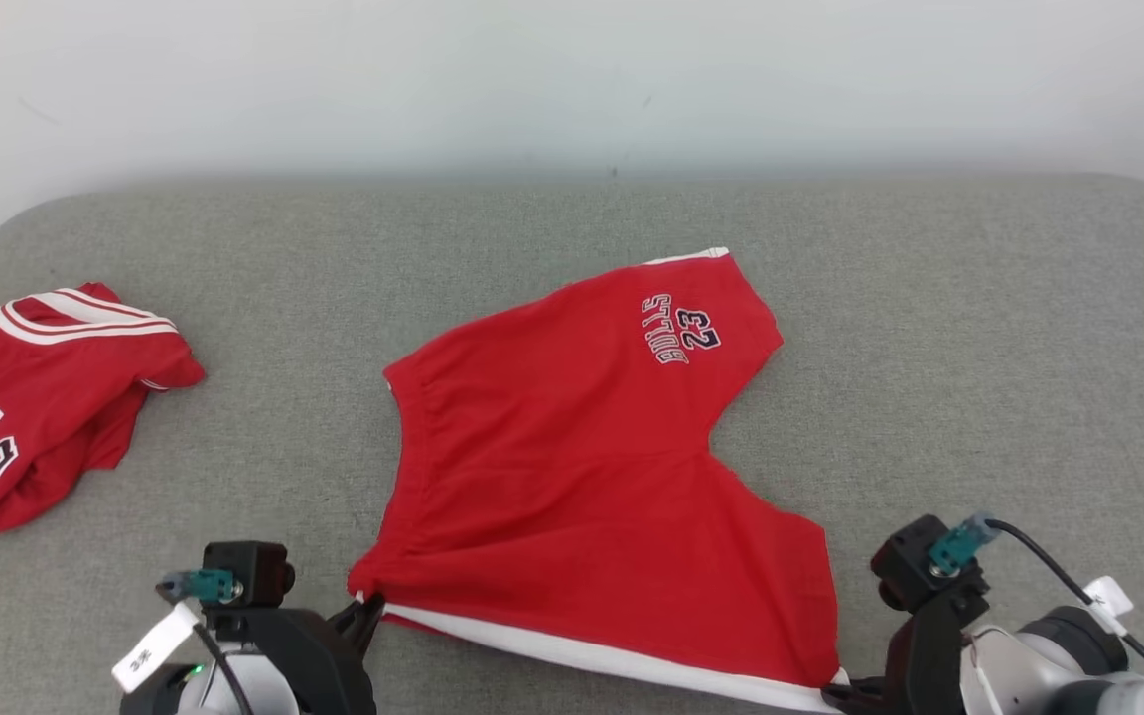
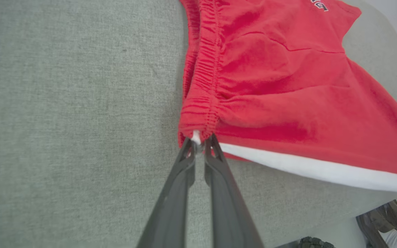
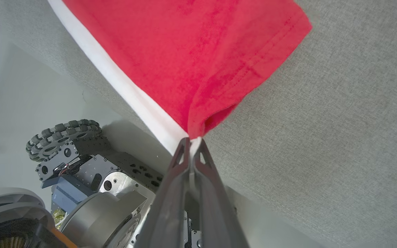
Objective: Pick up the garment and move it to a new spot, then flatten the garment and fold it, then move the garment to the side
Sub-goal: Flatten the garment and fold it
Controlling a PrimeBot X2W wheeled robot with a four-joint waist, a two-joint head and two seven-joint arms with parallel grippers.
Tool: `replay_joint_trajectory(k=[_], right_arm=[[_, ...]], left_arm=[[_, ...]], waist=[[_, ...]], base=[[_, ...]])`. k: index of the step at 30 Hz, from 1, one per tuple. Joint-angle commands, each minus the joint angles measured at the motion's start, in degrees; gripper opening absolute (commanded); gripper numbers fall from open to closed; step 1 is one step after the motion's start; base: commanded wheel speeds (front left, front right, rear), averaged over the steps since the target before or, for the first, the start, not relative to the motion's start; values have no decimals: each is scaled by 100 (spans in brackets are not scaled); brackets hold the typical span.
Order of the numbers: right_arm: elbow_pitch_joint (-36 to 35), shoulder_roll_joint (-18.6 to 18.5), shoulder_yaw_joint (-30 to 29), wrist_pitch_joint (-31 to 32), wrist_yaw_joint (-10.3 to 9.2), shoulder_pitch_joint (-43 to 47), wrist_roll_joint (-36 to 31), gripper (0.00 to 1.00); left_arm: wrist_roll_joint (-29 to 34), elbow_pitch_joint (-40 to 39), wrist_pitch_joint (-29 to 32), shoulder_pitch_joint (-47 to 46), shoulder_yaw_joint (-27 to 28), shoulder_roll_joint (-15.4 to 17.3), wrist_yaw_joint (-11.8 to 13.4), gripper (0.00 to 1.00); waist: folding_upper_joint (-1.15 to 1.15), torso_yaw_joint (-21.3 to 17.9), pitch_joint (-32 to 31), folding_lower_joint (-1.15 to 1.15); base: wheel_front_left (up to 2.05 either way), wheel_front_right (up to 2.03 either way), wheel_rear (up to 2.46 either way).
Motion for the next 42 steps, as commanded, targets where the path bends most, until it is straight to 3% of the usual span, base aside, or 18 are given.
replay_joint_trajectory(k=[1, 7, 15, 29, 42], right_arm=[[-120, -31, -127, 66, 0, 124, 44, 0], [-496, 110, -503, 76, 0, 220, 21, 0], [-419, -3, -630, -265, 0, -510, -170, 0], [1182, -636, 71, -1712, 0, -2369, -463, 0], [2616, -423, 336, -2720, -1, -3757, -1056, 0]], left_arm=[[-20, -207, 58, 150, 19, 110, 102, 0], [-159, -727, 216, 286, 76, 144, 288, 0], [-60, -936, 339, -213, 120, -65, 503, 0], [59, -607, 437, -1452, 194, -603, 502, 0], [-91, 373, 112, -2369, 489, -1178, 406, 0]], waist=[[0, -3, -17, 0], [0, 72, 28, 0], [0, 221, 276, 0], [0, 524, 759, 0], [0, 629, 1157, 0]], base=[[0, 0, 0], [0, 0, 0], [0, 0, 0], [0, 0, 0], [0, 0, 0]])
